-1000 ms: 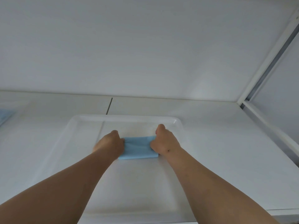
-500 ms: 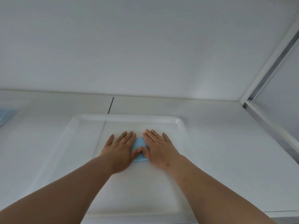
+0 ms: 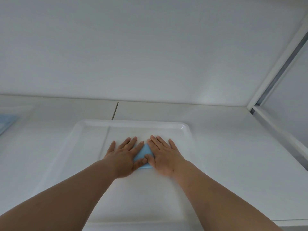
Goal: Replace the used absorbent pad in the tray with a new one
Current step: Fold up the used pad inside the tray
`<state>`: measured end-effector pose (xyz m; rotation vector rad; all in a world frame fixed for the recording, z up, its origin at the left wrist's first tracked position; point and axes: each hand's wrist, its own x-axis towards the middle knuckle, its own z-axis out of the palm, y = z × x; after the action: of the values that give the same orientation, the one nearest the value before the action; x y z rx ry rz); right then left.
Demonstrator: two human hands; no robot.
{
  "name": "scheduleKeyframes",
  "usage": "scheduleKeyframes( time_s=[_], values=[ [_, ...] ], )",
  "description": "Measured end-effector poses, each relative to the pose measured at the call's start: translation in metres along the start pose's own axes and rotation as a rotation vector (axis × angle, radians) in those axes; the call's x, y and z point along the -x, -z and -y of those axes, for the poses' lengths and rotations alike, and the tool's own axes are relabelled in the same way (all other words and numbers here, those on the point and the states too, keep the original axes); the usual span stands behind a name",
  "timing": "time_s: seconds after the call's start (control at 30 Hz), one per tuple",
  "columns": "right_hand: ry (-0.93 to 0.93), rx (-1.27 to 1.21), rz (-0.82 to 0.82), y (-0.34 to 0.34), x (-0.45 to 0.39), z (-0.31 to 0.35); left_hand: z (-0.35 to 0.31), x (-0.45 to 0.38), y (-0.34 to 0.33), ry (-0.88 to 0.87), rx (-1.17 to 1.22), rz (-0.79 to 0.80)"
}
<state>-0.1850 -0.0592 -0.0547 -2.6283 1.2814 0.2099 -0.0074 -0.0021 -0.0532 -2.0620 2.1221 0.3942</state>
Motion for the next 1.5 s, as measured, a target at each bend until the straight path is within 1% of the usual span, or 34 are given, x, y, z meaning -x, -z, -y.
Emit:
scheduleKeyframes(
  time_s=[0.1,0.17,0.23,0.3,0.4,0.53,0.63,0.77,0.97,1.07,1.17,1.23,1.33,1.4,1.5],
  values=[
    [-0.008,-0.028,-0.002,0.005,0.0,0.003,-0.001,-0.001,0.003,-0.002,-0.002,0.023],
    [-0.008,-0.057,-0.045,0.014,-0.001,0.004,-0.003,-0.002,0.01,0.007,0.012,0.029],
    [-0.017,-0.047,-0.097,0.023,-0.004,0.005,-0.005,-0.004,0.02,0.028,0.028,-0.007],
    [-0.062,-0.042,-0.109,0.031,-0.004,0.006,-0.008,-0.004,0.029,0.077,0.056,-0.067],
    [-0.121,-0.052,-0.076,0.036,-0.003,0.007,-0.011,-0.002,0.035,0.2,0.13,-0.088],
    [-0.199,-0.1,-0.002,0.04,-0.002,0.01,-0.016,-0.001,0.043,0.343,0.303,-0.017],
    [-0.269,-0.149,0.047,0.045,-0.003,0.012,-0.022,0.002,0.049,0.378,0.35,0.048],
    [-0.328,-0.248,0.124,0.047,-0.005,0.012,-0.028,0.005,0.05,0.418,0.436,0.076],
    [-0.33,-0.275,0.152,0.044,-0.005,0.013,-0.027,0.007,0.043,0.505,0.772,0.068],
    [-0.31,-0.229,0.116,0.04,-0.004,0.01,-0.028,0.006,0.041,0.499,0.89,0.021],
    [-0.264,-0.227,0.05,0.042,0.002,0.01,-0.029,0.006,0.044,0.472,0.934,-0.022],
    [-0.226,-0.284,0.017,0.045,0.006,0.011,-0.028,0.007,0.045,0.45,0.991,-0.035],
    [-0.198,-0.513,0.004,0.049,0.009,0.009,-0.025,0.011,0.042,0.437,1.15,-0.102],
    [-0.214,-0.641,0.004,0.052,0.011,0.007,-0.021,0.014,0.039,0.446,1.238,-0.158],
    [-0.249,-0.741,0.008,0.054,0.011,0.006,-0.015,0.022,0.035,0.414,1.402,-0.183]
  ],
)
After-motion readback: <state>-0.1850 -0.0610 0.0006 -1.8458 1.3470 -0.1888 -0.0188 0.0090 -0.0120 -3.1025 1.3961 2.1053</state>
